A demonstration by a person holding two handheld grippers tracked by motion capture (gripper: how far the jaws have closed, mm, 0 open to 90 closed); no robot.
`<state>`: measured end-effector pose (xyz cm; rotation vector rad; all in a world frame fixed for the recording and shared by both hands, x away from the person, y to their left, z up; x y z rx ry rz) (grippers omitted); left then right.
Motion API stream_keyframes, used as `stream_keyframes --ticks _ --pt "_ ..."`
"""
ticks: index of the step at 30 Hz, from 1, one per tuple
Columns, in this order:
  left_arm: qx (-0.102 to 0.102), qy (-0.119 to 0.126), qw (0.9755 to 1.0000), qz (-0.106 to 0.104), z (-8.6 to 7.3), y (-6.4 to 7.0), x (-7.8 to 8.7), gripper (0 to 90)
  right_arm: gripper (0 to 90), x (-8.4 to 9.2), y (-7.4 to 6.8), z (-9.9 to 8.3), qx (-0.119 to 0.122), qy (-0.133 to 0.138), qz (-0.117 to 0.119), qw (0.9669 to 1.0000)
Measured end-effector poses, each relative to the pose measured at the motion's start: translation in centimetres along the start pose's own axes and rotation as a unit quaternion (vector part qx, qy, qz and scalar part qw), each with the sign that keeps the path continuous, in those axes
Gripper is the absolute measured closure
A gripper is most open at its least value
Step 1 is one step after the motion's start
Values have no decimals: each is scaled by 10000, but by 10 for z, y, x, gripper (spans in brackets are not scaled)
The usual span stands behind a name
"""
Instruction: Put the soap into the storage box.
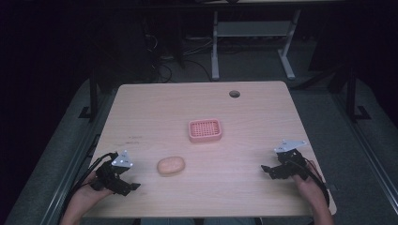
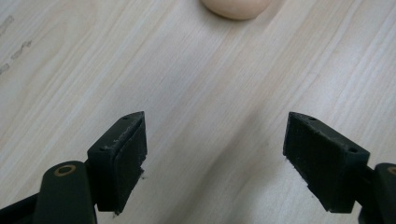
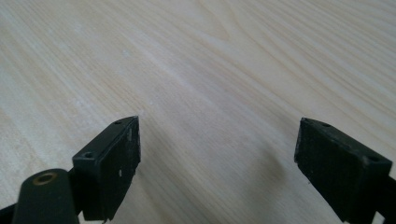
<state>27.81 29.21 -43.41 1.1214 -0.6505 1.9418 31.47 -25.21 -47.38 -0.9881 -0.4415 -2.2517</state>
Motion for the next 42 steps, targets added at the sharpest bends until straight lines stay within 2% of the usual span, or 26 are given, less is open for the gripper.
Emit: stream_keyframes --ticks 7,13,32,38,42 --pt "-65 -38 10000 20 4 2 -1 210 139 -1 -5 2 61 -1 45 10000" --pt "-171 -71 9998 -18 13 4 -4 203 138 1 -4 2 44 40 -7 10000" --pt "-557 -206 9982 -117 51 7 -17 202 138 -1 -5 2 28 29 87 10000" --pt "-716 -254 9970 -170 68 8 -21 202 138 0 -6 2 19 46 94 9999" --pt "-730 -262 9968 -215 75 7 -24 202 138 0 -5 2 19 67 88 9999"
Point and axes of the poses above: each handheld gripper's, and its own axes: x roughly backward along the jaws, z roughly out of its top, y roughly to its right, the point moved 1 cm from there along -x, roughly forward along the jaws, and after that the axes turned 1 degree about y, right-handed, at the moved point
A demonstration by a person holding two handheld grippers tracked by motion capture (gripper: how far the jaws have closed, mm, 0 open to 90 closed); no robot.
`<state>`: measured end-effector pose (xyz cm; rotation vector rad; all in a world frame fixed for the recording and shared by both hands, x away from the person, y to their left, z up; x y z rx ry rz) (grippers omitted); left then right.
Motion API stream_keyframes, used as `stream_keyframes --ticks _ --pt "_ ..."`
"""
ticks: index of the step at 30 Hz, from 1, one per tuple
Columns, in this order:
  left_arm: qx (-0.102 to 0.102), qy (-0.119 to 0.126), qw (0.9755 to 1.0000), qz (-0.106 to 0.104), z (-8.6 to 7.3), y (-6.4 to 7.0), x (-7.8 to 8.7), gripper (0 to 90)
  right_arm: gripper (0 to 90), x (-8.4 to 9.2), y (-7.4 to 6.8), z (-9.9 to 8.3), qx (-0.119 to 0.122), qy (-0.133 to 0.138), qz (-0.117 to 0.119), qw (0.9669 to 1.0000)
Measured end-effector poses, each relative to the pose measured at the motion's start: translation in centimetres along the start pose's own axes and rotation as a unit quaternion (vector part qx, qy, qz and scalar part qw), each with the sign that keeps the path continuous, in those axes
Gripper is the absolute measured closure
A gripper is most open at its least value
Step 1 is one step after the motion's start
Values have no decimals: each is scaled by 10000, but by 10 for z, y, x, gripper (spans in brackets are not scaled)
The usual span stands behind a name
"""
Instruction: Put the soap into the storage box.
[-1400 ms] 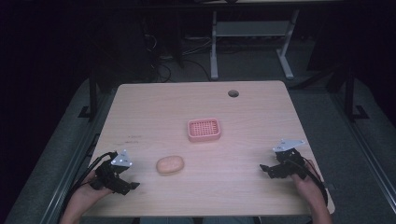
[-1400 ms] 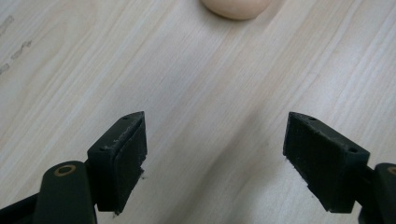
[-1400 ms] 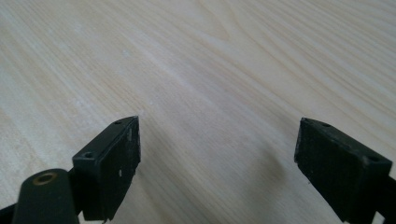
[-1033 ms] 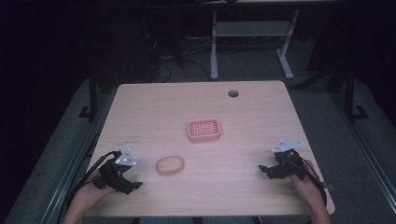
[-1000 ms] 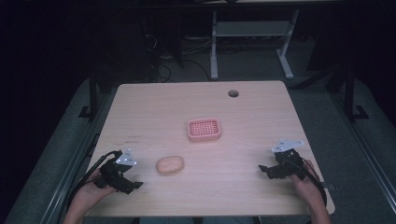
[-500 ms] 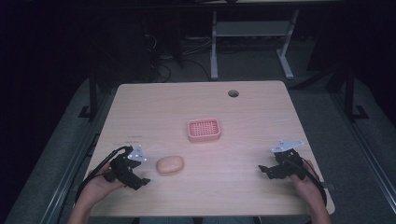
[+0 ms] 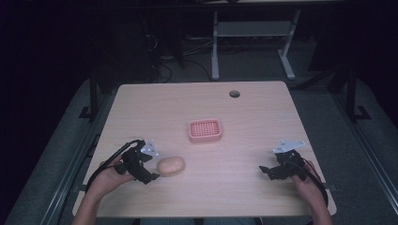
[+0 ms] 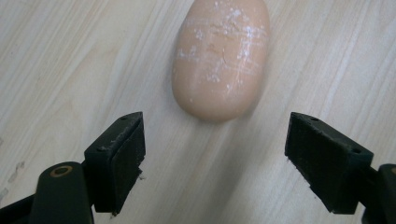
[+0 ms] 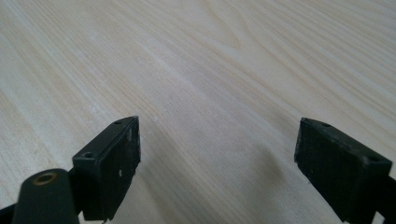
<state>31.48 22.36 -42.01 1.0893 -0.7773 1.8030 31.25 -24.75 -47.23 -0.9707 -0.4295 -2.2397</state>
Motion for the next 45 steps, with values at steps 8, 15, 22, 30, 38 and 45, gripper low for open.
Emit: stream_keyframes --ticks 8,15,22,30,38,45 --pt "-136 -60 9999 -66 15 0 -8 205 139 1 1 0 -12 21 33 10000" --pt "-222 -94 9996 -165 28 0 -15 206 138 1 0 0 -9 20 33 10000" --pt "-221 -187 9993 -237 34 -1 -20 209 138 1 0 0 -25 40 50 10000" --pt "-205 -262 9989 -345 38 -4 -29 212 138 0 -2 1 5 43 72 10000" --pt "-195 -404 9982 -391 42 -6 -40 221 138 0 -2 1 48 52 88 9999" --pt "-226 -512 9974 -454 46 -6 -47 237 139 0 -1 2 59 59 90 9999"
Point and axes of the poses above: each handheld gripper's, and its own axes: x roughly backward along the jaws, z roughly out of its top, y roughly to its right, the point moved 1 cm from there along -x, roughly forward along the jaws, and after that the axes turned 1 degree about y, right-handed, at the moved point
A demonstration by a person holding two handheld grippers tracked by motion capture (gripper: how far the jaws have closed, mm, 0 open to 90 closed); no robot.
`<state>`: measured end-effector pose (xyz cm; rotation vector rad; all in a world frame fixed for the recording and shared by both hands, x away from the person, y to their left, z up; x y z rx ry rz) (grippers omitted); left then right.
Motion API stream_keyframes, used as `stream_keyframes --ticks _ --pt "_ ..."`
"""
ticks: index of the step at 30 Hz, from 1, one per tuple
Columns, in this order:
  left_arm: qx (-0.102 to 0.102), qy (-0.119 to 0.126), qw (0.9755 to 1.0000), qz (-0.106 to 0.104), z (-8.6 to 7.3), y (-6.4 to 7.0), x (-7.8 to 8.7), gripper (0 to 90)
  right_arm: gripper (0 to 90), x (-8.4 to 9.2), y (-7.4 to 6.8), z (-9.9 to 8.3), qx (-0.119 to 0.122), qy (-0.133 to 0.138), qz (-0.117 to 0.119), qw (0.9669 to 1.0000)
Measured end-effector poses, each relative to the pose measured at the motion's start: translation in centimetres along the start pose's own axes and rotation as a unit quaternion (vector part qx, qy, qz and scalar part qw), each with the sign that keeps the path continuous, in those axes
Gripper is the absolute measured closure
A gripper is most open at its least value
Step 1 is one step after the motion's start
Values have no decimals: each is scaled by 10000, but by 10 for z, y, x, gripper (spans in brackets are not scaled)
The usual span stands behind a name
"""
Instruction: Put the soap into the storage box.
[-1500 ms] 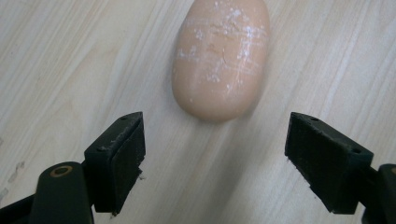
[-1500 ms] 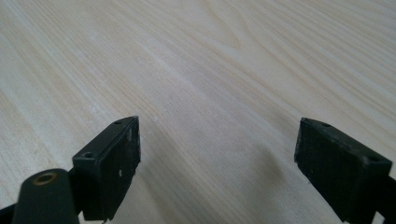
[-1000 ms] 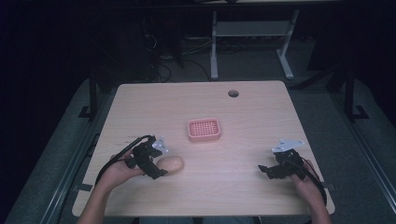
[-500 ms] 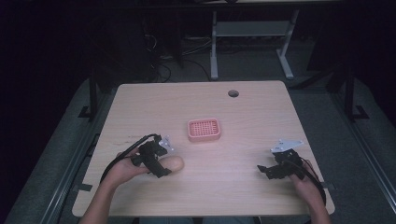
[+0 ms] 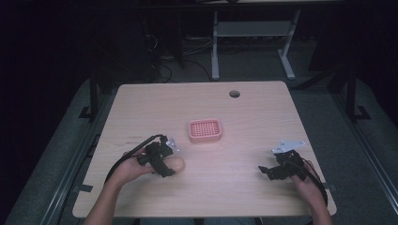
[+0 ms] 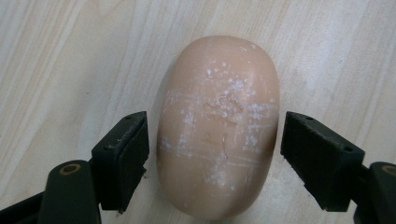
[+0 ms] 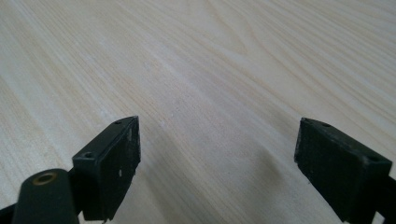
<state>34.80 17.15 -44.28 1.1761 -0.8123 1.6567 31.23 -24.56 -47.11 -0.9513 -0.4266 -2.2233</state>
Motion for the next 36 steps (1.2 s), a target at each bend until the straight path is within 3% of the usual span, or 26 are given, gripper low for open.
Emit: stream_keyframes --ticks 12,26,33,36 --pt "-109 -162 9998 -73 3 -3 -6 290 139 1 1 0 -27 21 1 10000" --pt "-140 -185 9997 -104 4 -3 -8 308 138 1 2 -1 -47 26 10 10000" --pt "-100 -164 9998 -85 5 -3 -8 316 138 3 4 -1 -33 68 -12 10000" --pt "-58 -6 9999 -123 6 -4 -5 316 138 4 6 -2 -84 95 -41 9999"
Point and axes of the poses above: each handheld gripper's, and its own axes: x roughly backward along the jaws, z roughly out of its top, y roughly to its right, the point moved 1 cm from there along -x, roughly forward along the jaws, and after that the axes turned 1 degree about y, right-handed, at the moved point
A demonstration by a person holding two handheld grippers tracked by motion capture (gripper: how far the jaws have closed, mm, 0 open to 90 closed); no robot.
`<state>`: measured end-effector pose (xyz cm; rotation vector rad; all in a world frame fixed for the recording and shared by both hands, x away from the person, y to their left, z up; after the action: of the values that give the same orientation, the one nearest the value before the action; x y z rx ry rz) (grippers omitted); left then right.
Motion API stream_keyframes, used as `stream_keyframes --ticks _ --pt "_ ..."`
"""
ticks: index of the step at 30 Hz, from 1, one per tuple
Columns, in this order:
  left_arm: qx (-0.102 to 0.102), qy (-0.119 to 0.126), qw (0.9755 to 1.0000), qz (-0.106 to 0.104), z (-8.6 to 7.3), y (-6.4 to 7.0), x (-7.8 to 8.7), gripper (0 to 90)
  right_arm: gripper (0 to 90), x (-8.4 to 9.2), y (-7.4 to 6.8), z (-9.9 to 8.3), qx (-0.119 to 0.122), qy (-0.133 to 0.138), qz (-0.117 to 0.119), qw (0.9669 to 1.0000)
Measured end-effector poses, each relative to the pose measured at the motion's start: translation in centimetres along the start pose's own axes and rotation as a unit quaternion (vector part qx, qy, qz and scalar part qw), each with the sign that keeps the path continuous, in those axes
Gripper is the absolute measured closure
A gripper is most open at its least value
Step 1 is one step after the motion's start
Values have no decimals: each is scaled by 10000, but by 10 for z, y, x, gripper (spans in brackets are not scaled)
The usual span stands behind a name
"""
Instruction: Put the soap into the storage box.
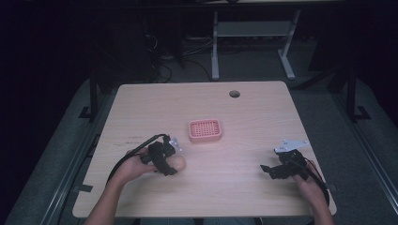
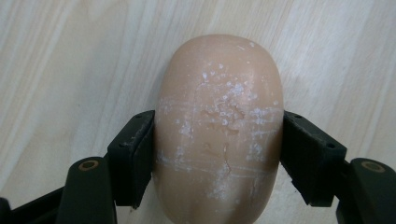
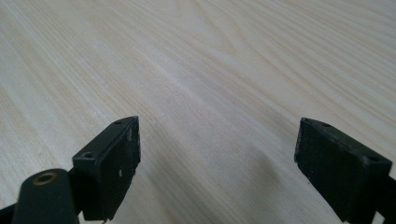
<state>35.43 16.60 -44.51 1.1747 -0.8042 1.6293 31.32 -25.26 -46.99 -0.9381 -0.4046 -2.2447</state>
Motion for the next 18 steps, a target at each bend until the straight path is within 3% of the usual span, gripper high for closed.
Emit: stream_keyframes --ticks 18 --pt "-88 -17 9999 -52 19 -7 6 316 138 -2 -4 3 -6 -25 52 10000"
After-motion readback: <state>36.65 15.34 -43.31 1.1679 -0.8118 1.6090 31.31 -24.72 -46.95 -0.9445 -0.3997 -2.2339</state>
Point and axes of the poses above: each handheld gripper's, and its own axes: x roughly backward along the jaws, z roughly out of its top, y roughly to its right, the point moved 1 cm from there along -x, roughly forward along the jaws, and after that the axes turned 1 degree about y, right-handed, at the moved point
